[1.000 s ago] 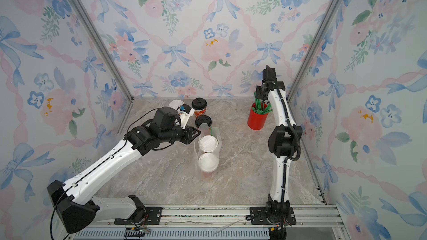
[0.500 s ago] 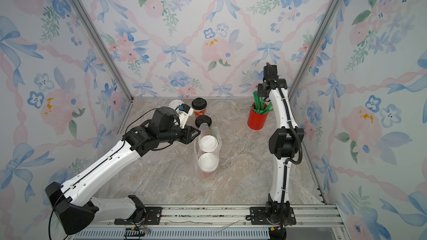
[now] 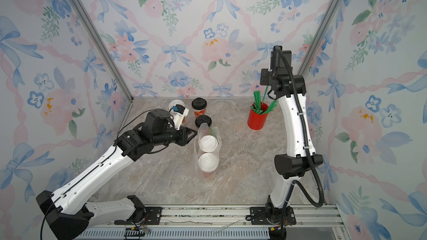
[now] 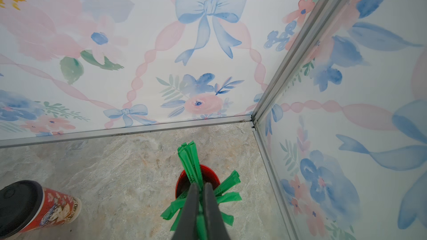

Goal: Pack milk tea into plastic carrier bags
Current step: Pick up the straw from the container, then place the straw in the plastic carrier bag.

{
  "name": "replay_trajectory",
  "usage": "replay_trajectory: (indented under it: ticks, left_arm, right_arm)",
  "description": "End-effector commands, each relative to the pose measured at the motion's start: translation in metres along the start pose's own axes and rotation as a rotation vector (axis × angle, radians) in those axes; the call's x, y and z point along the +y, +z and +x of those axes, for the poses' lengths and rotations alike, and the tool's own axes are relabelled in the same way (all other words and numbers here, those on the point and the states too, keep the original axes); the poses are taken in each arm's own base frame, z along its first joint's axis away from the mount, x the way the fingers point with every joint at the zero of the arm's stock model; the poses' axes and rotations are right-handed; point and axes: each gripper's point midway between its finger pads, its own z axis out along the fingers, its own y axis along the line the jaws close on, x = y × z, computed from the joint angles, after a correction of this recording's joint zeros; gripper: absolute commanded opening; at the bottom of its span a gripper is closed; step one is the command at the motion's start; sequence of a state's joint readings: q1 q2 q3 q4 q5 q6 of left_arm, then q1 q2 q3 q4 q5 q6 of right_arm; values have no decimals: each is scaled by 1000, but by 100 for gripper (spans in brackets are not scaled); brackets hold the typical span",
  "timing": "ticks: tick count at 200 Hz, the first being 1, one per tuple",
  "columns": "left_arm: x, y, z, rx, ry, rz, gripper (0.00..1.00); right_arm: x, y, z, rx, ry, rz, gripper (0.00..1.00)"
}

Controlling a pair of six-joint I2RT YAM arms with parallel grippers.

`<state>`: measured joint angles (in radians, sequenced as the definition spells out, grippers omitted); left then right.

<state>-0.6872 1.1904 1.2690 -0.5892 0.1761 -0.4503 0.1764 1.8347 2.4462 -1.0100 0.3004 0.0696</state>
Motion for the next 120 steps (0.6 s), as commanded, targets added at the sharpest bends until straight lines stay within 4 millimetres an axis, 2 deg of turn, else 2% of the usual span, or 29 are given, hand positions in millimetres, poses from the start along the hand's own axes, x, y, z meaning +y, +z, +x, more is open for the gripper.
replay_trajectory:
  ticks: [1, 30, 35, 37, 41, 81, 101, 120]
  left_arm:
    - [-4, -6, 11, 24, -14, 24, 37]
    - [-9, -5, 26, 66, -23, 50, 43]
    - [-10, -5, 29, 75, -21, 54, 44]
    - [-10, -5, 31, 78, -20, 56, 45]
    - [-11, -5, 34, 86, -19, 59, 46]
    - [-24, -3, 62, 163, -23, 108, 50]
    - [-32, -5, 76, 197, -27, 142, 50]
    - [-37, -8, 88, 222, -35, 169, 47]
  right_arm:
    - [15, -38, 0, -8, -29, -43, 7]
    - [55, -89, 4, -34, -41, -198, 7]
    - [64, -91, 9, -23, -54, -222, 7]
    - [64, -102, 6, -42, -48, -235, 7]
    - [69, -112, 7, -51, -50, -258, 7]
    - [120, -184, 24, -78, -44, -521, 7]
    - [146, -211, 38, -63, -50, -653, 7]
    - [170, -229, 53, -36, -65, -751, 7]
